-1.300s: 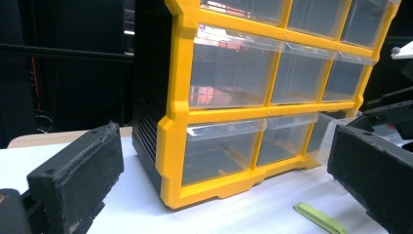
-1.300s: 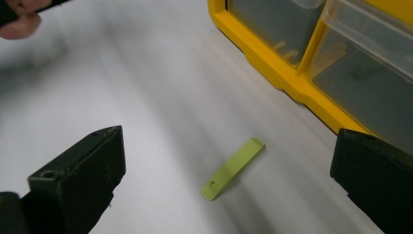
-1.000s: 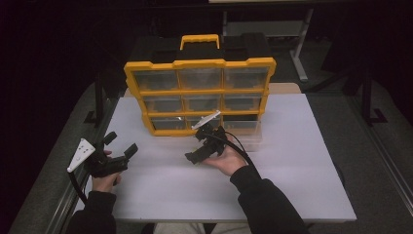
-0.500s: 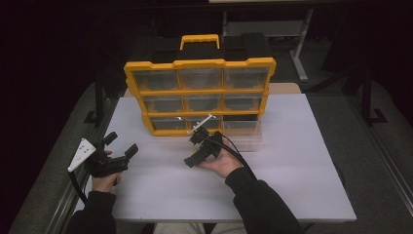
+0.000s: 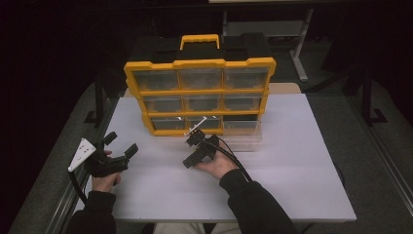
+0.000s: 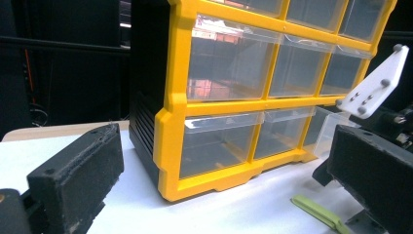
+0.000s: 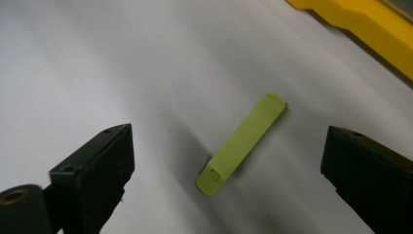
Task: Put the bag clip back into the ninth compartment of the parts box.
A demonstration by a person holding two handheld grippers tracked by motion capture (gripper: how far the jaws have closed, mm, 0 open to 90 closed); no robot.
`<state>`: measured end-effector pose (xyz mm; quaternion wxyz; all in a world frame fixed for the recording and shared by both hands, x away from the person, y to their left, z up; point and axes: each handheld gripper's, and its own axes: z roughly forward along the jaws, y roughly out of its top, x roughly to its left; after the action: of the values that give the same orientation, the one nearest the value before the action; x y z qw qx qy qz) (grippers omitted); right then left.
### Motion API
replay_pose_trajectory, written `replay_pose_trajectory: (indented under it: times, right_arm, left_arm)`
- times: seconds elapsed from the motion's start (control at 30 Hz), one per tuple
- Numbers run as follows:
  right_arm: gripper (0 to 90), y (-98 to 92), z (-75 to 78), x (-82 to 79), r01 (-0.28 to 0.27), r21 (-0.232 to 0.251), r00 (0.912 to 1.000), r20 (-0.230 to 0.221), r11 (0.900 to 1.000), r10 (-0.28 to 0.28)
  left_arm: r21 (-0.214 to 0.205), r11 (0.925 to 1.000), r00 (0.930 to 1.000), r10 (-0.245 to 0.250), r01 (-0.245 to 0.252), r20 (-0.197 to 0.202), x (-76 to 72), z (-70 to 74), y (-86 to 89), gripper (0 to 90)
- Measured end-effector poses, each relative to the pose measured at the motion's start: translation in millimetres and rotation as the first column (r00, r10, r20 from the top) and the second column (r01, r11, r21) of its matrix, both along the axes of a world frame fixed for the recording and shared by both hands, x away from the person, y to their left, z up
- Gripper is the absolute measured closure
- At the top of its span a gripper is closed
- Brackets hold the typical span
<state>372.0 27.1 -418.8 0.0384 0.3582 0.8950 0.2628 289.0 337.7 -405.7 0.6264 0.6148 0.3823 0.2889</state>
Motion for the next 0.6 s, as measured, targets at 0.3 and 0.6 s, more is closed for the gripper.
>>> replay_pose_trajectory:
  times: [0.3,0.6]
  right_arm:
    - [24.8,1.7,-4.8,1.9,0.028,-0.003,0.9995,-0.016,0.9996,-0.028]
    - [45.6,3.2,-8.1,3.8,0.078,-0.036,0.9969,-0.011,0.9963,-0.078]
  left_arm:
    - [-0.001,1.0000,1.0000,-0.002,0.002,0.000,0.2,-0.3,-0.2,0.0]
    - [-0.004,1.0000,1.0000,-0.003,0.003,-0.004,0.6,-0.8,-0.4,0.0]
